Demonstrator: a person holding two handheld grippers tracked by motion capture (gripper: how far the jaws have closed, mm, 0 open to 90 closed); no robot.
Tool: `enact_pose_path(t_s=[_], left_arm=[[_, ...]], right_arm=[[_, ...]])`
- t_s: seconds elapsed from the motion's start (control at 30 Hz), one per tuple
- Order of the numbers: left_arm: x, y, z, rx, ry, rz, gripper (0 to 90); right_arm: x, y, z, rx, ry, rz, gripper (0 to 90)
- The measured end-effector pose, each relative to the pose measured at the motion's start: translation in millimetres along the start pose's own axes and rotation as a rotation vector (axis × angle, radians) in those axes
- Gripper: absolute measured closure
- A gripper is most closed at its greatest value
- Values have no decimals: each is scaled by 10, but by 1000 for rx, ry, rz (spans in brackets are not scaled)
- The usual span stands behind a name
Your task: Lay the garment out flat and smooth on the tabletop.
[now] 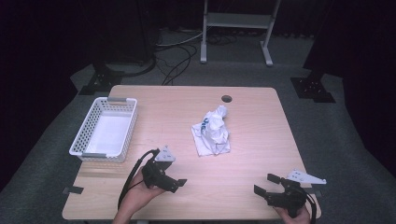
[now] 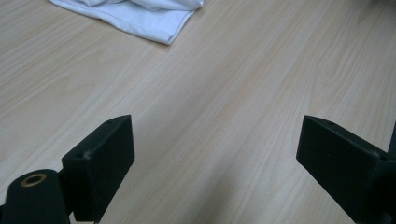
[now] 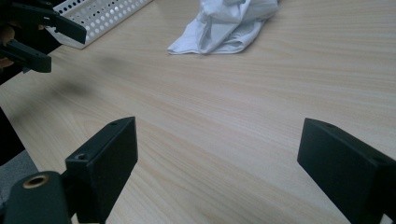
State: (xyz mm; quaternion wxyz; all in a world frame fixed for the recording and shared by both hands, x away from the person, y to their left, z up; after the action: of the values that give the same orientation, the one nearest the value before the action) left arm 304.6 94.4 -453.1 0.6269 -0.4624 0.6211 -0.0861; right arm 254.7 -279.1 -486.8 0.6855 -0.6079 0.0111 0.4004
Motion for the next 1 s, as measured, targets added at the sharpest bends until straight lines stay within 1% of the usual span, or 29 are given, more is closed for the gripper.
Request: enact_pose_path(t_s=[0.1, 0.2, 0.23, 0.4, 0.43, 0.5, 0.57, 0.73, 0.8, 0.9, 1.0], left_arm=[[-12, 5, 4, 1, 1, -2, 113], [-4, 13, 28, -17, 9, -6, 113], [1, 16, 51, -20, 6, 3, 113], [2, 73, 108, -43, -1, 11, 113], [-5, 74, 120, -47, -4, 9, 113], [-20, 72, 126, -52, 1, -5, 113], [-26, 77, 135, -49, 5, -6, 113], [-18, 100, 154, -61, 13, -6, 113], [-21, 94, 150, -58, 16, -8, 113], [-16, 81, 123, -50, 25, -13, 113], [-15, 74, 111, -47, 32, -16, 113]], right_arm=[[14, -18, 36, -7, -1, 3, 118], [37, -30, 57, -19, 0, 17, 118], [44, -34, 59, -21, -1, 22, 118], [115, -70, 46, -31, -7, 45, 118], [128, -76, 46, -32, -9, 49, 118], [163, -96, 51, -35, -14, 54, 118], [201, -133, 64, -45, -16, 66, 118], [270, -245, 97, -61, -20, 69, 118], [313, -296, 121, -68, -24, 77, 118], [398, -364, 156, -92, -21, 92, 118], [491, -436, 188, -100, -30, 102, 118]])
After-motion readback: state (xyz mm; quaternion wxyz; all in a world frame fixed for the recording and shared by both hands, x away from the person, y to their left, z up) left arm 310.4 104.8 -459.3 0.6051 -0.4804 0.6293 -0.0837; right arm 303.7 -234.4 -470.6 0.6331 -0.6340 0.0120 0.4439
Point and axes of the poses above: each handheld gripper's, and its own axes: x roughly forward along the jaws, y roughly out of its underside, z roughly to its left, the point moved 4 cm from there along x, roughly forward along the jaws, and after that the axes turned 9 degrees about y, right-handed, at the moved point
